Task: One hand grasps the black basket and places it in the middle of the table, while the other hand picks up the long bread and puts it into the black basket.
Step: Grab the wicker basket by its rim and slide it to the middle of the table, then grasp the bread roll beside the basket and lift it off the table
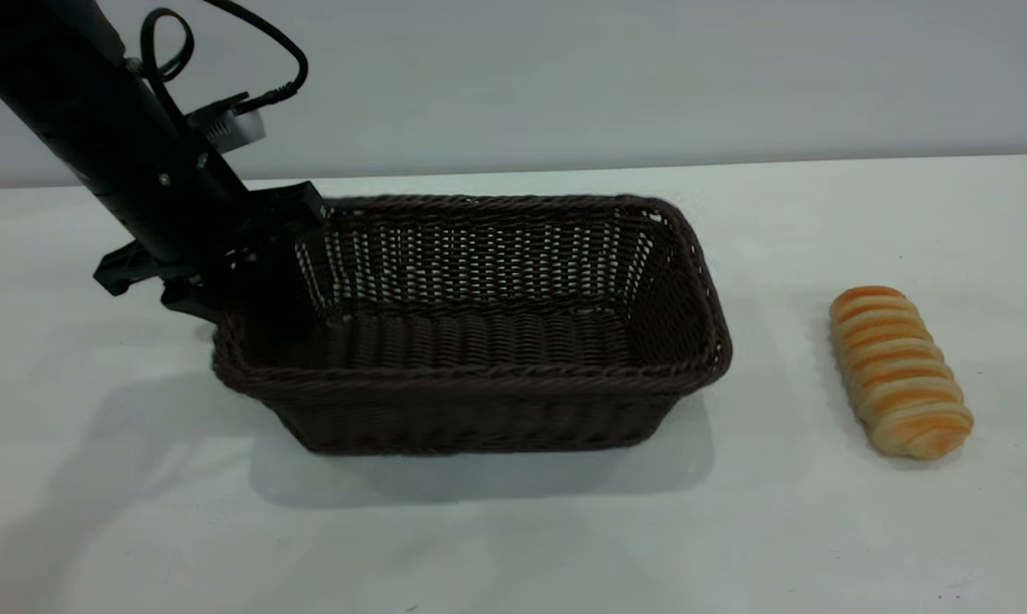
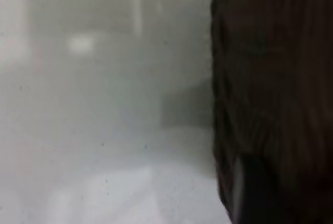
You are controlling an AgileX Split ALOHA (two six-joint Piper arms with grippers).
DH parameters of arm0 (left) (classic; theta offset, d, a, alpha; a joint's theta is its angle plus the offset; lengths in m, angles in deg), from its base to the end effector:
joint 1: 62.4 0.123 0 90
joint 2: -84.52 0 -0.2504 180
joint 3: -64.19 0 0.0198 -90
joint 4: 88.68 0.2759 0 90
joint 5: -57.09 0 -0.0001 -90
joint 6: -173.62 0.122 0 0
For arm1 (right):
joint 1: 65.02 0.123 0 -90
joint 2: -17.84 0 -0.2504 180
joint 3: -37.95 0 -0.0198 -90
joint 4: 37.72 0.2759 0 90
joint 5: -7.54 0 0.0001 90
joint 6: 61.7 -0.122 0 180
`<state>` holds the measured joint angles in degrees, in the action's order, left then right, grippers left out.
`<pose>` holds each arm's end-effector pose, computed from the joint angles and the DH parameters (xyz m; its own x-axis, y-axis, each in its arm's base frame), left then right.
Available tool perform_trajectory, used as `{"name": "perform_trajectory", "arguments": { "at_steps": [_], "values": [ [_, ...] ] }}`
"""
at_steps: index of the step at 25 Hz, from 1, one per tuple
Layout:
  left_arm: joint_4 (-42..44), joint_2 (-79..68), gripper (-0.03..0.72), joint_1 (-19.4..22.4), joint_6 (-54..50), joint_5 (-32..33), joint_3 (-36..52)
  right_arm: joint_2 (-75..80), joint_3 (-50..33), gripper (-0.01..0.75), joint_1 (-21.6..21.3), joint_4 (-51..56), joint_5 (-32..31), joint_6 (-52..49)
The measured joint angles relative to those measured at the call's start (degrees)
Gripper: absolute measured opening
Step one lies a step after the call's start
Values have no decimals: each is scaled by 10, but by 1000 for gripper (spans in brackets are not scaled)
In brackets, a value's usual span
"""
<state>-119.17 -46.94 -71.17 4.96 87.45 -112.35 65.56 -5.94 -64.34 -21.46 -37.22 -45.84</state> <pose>0.4025 -0.0938 0.0179 -0.9648 -0.1141 -0.2369 -0.0336 0.9472 -0.3189 0.1918 0.0264 0.2354 -0.6967 -0.0794 -0.7129 -0.2016 0.9755 0.0884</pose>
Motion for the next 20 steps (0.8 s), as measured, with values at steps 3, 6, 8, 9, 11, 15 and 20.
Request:
{"name": "perform_trajectory", "arguments": {
  "at_steps": [3, 6, 8, 9, 11, 15, 20],
  "values": [
    [-1, 1, 510, 0, 0, 11, -6, 0, 0, 455, 0, 0, 0, 1],
    [13, 4, 543, 0, -7, 34, -20, 0, 0, 455, 0, 0, 0, 2],
    [45, 15, 547, 0, -27, 55, -32, 0, 0, 455, 0, 0, 0, 8],
    [73, 23, 548, 0, -44, 64, -38, 0, 0, 455, 0, 0, 1, 11],
    [149, 46, 548, 0, -88, 94, -57, 0, 0, 455, 0, 0, 1, 13],
    [296, 87, 548, 0, -185, 162, -94, 7, 0, 455, 0, 30, 5, 27],
    [349, 132, 548, 0, -218, 203, -133, 107, 2, 455, 0, 149, 36, 118]
  ]
}}
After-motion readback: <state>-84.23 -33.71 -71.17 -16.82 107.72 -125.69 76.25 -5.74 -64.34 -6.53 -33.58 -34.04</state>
